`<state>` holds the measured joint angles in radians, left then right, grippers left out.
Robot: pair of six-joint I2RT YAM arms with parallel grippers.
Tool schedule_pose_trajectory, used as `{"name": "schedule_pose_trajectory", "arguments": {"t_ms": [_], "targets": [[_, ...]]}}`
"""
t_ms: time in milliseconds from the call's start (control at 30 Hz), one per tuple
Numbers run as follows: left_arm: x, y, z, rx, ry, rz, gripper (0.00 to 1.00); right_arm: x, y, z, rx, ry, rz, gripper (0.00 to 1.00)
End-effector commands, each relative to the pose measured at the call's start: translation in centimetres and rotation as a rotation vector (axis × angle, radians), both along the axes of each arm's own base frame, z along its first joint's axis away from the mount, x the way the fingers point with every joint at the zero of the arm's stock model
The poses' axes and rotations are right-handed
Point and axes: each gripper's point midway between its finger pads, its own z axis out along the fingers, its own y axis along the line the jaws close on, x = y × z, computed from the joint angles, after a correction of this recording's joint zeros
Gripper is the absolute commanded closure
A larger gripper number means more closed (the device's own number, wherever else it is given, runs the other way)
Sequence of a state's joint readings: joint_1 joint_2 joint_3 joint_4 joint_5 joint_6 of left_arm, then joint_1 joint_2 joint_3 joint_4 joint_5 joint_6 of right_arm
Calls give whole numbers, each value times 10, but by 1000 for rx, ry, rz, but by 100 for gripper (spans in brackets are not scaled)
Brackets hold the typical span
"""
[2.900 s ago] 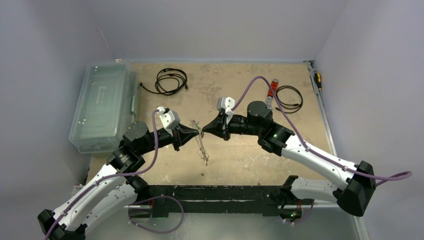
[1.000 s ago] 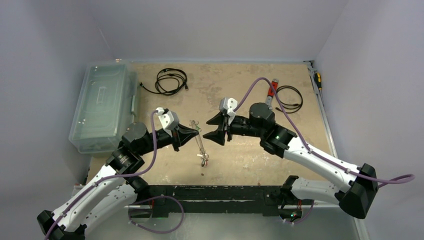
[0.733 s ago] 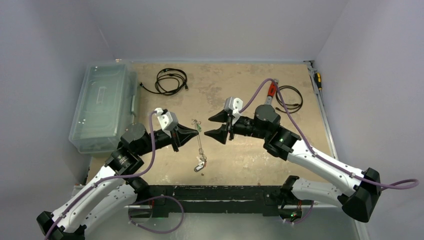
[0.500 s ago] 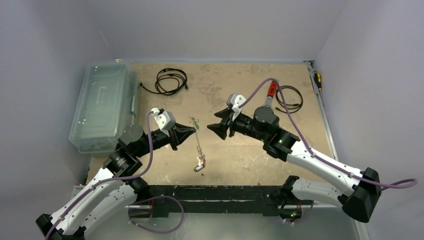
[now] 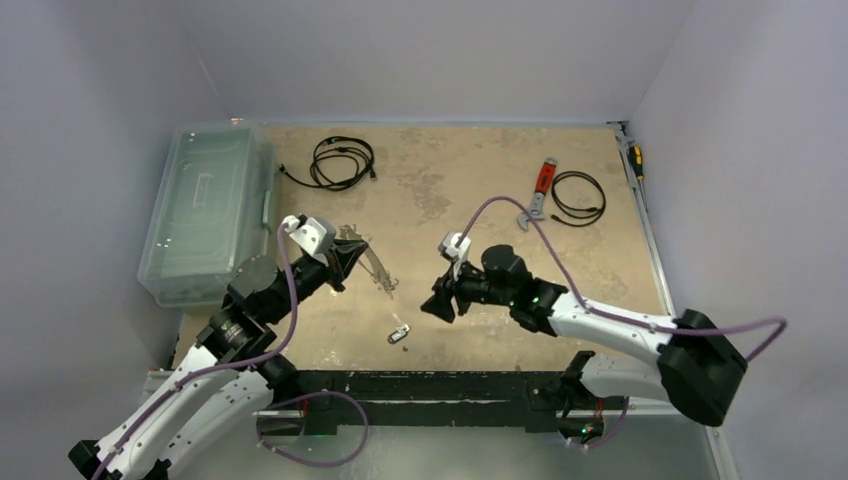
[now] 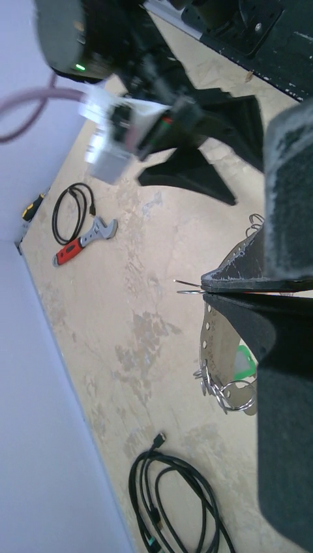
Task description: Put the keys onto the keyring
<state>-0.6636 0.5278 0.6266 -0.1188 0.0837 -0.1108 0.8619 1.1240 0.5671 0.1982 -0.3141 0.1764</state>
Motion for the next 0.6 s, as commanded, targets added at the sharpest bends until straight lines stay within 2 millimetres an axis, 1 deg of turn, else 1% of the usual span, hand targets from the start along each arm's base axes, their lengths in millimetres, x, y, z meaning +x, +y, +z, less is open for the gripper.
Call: {"name": "schedule_pose_trajectory", "arguments": {"t_ms": [0, 100, 200, 333, 400, 500, 567], "targets": [[6, 11, 29, -38, -69, 68, 100, -26, 25, -21, 73, 1, 152, 41], [6, 11, 28, -35, -65, 68, 100, -28, 33, -42, 48, -18, 155, 43], [6, 10, 28, -33, -64, 66, 100, -34, 38, -60, 34, -49, 199, 44], [6, 9, 28, -34, -62, 57, 100, -40, 44, -71, 27, -105, 248, 45], [5, 8, 27, -32, -59, 52, 100, -38, 47, -75, 17, -128, 250, 46], [5, 8, 27, -33, -61, 48, 100, -32, 49, -81, 10, -171, 227, 53], [5, 8, 28, -34, -62, 48, 100, -31, 50, -88, -23, -201, 235, 53]]}}
